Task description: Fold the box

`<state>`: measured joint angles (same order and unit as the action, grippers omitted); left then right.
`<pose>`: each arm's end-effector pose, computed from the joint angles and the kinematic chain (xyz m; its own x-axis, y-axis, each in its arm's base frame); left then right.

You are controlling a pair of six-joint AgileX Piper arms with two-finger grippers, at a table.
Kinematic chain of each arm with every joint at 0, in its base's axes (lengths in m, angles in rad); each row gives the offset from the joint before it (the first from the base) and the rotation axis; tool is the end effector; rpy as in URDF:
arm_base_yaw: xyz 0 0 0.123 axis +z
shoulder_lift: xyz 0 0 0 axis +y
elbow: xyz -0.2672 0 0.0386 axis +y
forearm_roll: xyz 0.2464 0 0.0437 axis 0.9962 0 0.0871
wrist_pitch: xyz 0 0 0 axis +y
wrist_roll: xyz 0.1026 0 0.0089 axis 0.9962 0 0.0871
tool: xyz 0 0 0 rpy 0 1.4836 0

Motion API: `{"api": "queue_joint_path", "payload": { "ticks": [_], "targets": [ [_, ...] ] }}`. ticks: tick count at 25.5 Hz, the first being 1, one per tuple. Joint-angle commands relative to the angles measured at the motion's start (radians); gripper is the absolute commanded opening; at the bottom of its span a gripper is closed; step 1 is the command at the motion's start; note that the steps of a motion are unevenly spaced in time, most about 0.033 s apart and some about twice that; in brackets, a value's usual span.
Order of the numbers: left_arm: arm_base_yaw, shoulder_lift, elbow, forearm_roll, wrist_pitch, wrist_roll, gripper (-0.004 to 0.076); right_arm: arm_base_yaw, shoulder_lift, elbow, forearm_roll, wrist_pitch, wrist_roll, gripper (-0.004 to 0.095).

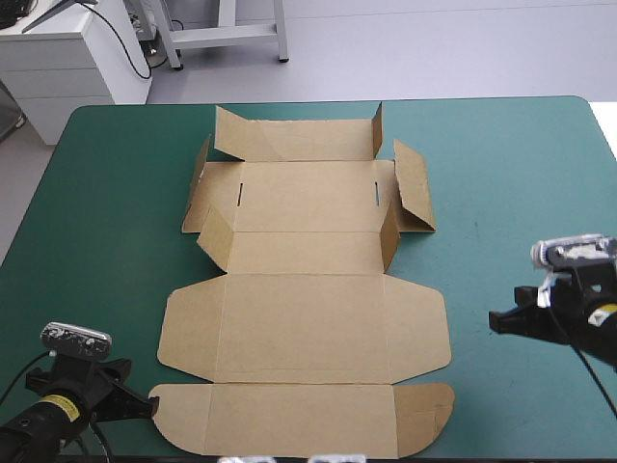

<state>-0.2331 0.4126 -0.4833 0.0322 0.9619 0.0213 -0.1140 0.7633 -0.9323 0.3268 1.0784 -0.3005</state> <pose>0.0831 -0.0169 0.2523 -0.6915 0.2050 -0.6927 0.2407 0.9695 0.0466 0.1404 0.0133 0.3493 -0.6928 -0.0569 -0.7189 -0.1865 0.9771 0.1023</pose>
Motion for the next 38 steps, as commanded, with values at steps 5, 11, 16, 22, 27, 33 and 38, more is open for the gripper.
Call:
{"api": "queue_joint_path", "payload": {
  "ticks": [5,11,16,22,27,33,38],
  "targets": [
    [0.0,0.01,-0.033,-0.001,-0.048,-0.006,-0.0008,0.002,0.303,-0.313,0.08,0.053,0.001,-0.0009],
    [0.0,0.01,-0.033,-0.001,-0.048,-0.006,-0.0008,0.013,0.484,-0.519,0.089,0.113,0.005,0.0],
    [0.0,0.01,-0.033,-0.001,-0.05,-0.006,-0.0008,0.117,0.586,-0.594,0.036,0.109,0.052,0.0001],
    [0.0,0.01,-0.033,-0.001,-0.05,-0.006,-0.0008,0.3,0.701,-0.622,-0.113,0.014,0.146,0.0003],
    [0.0,0.01,-0.033,-0.001,-0.05,-0.006,-0.0008,0.374,0.806,-0.682,-0.133,0.025,0.182,0.0144],
    [0.0,0.01,-0.033,-0.001,-0.05,-0.006,-0.0008,0.399,0.958,-0.798,-0.107,0.165,0.208,0.0505],
    [0.0,0.01,-0.033,-0.001,-0.05,-0.006,-0.0008,0.399,1.055,-0.798,-0.015,0.131,0.179,0.0507]
  ]
}}
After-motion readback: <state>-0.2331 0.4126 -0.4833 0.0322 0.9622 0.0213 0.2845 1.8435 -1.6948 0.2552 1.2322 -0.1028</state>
